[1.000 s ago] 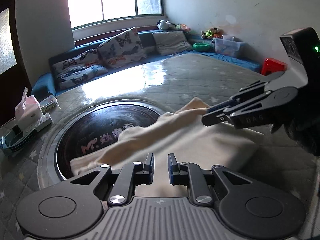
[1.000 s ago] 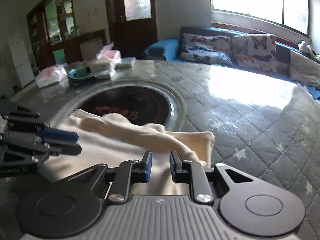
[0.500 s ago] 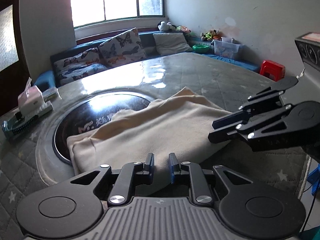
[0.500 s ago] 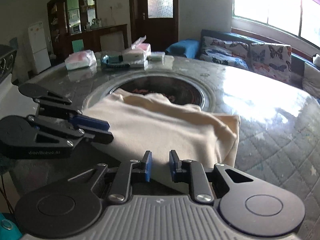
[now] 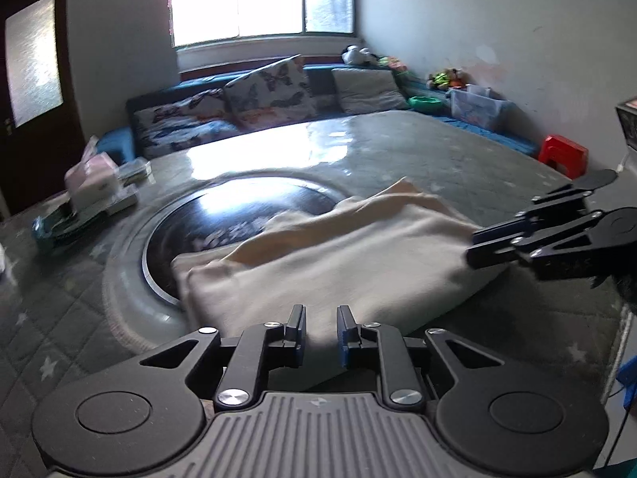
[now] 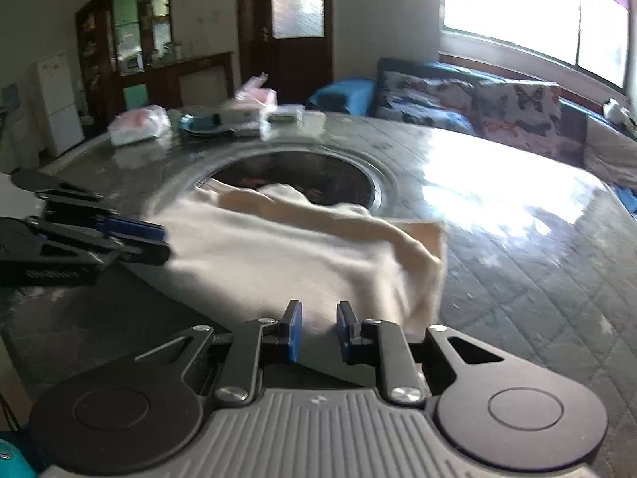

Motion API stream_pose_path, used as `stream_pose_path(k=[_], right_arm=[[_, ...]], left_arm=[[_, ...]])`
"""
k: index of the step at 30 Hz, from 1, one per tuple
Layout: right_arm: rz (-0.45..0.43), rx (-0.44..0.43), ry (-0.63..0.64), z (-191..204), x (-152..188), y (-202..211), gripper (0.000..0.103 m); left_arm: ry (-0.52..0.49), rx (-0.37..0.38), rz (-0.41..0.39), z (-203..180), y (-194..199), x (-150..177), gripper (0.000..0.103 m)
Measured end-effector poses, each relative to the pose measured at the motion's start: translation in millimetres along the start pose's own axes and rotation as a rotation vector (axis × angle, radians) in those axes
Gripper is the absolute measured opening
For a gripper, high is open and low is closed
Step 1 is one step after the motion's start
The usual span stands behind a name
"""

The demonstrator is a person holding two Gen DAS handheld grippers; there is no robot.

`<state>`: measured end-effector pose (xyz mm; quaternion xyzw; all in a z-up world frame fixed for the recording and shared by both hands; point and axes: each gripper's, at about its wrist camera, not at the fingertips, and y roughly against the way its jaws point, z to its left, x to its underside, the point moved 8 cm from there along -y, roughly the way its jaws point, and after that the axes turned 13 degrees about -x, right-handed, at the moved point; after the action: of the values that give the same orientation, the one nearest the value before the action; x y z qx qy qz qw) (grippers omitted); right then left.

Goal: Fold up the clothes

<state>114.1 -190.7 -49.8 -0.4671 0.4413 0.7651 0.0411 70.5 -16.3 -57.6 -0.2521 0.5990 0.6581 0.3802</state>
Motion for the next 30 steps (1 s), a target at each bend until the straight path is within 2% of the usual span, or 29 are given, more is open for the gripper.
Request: stream_pose_path(k=[4,12,21,26,30], right_arm=[[0.007,-0.023,-0.054,-11,5,-4,0.018],[-0.018,-0.004,-0.028,-15,-16,-5,0.018],[0.016,-0.007,-0.040,-24,-12,-20,0.018],[0.000,-0.001,-0.027,-25,-24,-23,0.018],[0.011,0.001,-0.037,-32,-26,-34,0.018]], left_arm=[[0.018,-0.013,0.018,10,-4,6,0.020],[0.055,-0.032,0.019,23,-5,-1,0.022],[0.117,-0.052,0.060,44,-16,-1,0.024],[0.106,-0.058,0.022,42,-21,-19,0.024],[0.090,-0.062,0.043,41,-37,-22,0.024]])
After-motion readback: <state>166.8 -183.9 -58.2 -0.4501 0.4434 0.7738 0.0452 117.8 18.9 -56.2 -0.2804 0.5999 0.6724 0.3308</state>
